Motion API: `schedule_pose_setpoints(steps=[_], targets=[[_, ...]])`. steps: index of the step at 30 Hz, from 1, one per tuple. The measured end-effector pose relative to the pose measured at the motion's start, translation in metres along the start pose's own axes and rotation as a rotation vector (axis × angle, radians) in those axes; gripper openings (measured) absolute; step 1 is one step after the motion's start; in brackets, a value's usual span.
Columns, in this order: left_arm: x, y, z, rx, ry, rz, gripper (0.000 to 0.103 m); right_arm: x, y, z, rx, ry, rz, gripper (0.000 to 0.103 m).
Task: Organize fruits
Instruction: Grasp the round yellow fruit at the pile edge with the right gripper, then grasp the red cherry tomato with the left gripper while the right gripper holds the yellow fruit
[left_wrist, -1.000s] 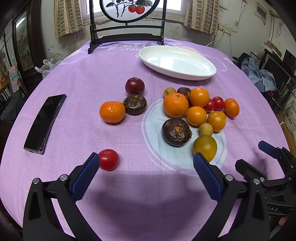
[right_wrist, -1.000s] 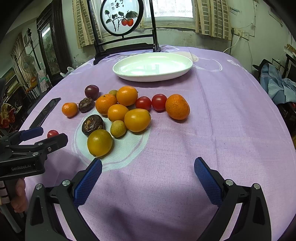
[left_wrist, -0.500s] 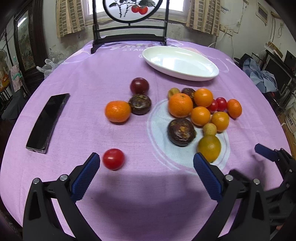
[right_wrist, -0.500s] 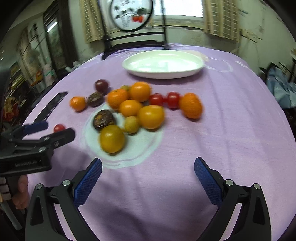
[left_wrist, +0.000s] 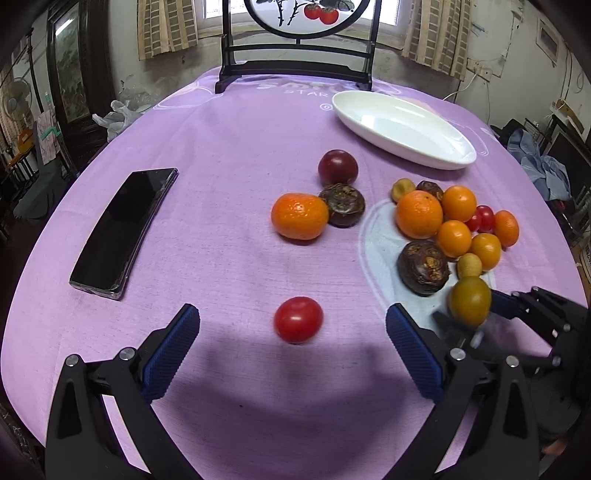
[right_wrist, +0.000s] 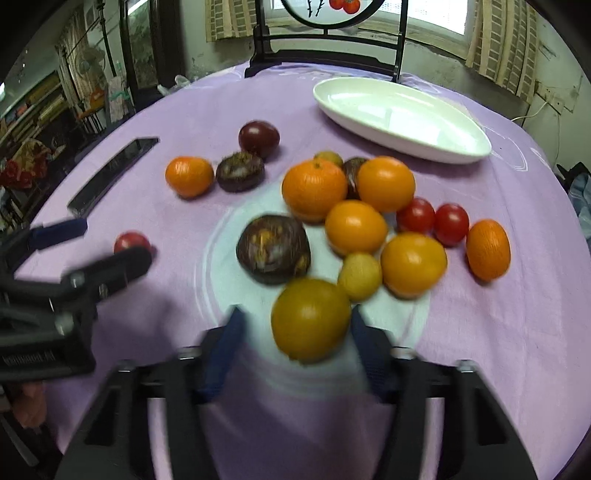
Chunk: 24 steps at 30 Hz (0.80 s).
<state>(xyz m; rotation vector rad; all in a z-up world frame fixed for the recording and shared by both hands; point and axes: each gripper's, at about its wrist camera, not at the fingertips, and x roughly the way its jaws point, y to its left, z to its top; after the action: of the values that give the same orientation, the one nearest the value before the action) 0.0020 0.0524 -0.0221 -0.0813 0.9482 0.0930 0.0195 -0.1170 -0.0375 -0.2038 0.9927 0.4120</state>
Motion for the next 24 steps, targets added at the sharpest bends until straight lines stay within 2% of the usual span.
schedule_pose_setpoints(steps=[2,7,11,15,17,18,19,20,23,24], targets=[[0.001,0.0,-0.001,0.005,0.004,0.003,0.099,-0.002,-0.008,-0.003,0.034,-0.002,0.045,0.038],[0.004,0.002,-0.007,0.037,0.018,0.021,0.099,-0.02,-0.033,-0.024,0.077,-0.022,0.069,0.038],[0.008,0.011,-0.016,0.042,0.047,0.028,0.099,-0.031,-0.045,-0.037,0.072,-0.034,0.039,0.038],[0.009,0.016,-0.019,0.052,0.054,0.033,0.098,-0.035,-0.048,-0.041,0.072,-0.048,0.065,0.038],[0.011,0.016,-0.017,0.055,0.059,0.02,0.082,-0.036,-0.046,-0.042,0.069,-0.052,0.079,0.038],[0.014,0.015,-0.015,0.058,0.072,-0.001,0.065,-0.037,-0.045,-0.042,0.066,-0.052,0.083,0.038],[0.017,0.014,-0.013,0.061,0.084,-0.02,0.06,-0.037,-0.043,-0.042,0.062,-0.053,0.085,0.038],[0.018,0.012,-0.012,0.068,0.08,-0.015,0.06,-0.036,-0.042,-0.041,0.059,-0.053,0.086,0.038],[0.019,0.002,-0.007,0.108,0.068,-0.05,0.031,-0.038,-0.043,-0.04,0.055,-0.053,0.083,0.038],[0.02,-0.002,-0.006,0.118,0.066,-0.065,0.026,-0.038,-0.043,-0.039,0.054,-0.052,0.082,0.038]])
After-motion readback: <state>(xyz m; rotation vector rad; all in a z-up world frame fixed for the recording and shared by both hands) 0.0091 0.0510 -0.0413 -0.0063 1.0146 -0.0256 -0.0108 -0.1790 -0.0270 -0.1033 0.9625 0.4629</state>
